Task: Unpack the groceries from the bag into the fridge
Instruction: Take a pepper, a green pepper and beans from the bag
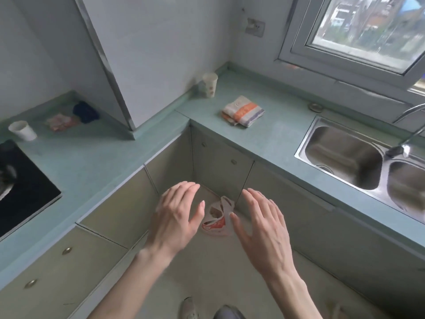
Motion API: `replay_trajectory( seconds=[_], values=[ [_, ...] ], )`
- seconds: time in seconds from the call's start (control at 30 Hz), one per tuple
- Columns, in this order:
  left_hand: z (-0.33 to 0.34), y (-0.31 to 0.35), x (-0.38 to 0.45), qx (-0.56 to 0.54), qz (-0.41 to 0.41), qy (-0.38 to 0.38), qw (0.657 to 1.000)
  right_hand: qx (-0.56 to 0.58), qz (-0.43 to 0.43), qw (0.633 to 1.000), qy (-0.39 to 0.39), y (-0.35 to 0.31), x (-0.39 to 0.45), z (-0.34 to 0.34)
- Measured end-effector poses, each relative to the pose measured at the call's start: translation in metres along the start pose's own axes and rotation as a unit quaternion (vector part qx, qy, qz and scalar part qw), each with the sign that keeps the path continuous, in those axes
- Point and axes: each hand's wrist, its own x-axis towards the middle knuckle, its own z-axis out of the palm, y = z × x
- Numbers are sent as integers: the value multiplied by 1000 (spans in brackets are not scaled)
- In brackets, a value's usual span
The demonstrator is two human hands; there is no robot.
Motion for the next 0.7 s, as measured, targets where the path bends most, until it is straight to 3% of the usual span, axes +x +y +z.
replay_trajectory(
  seconds=[0.37, 0.7],
  values=[
    [176, -60, 63, -68, -58, -31, 996, 24, 11, 999, -43, 74, 88, 131],
    [357, -137, 57, -82, -111, -70, 988, 102, 17, 989, -109, 167, 115, 318]
  ],
)
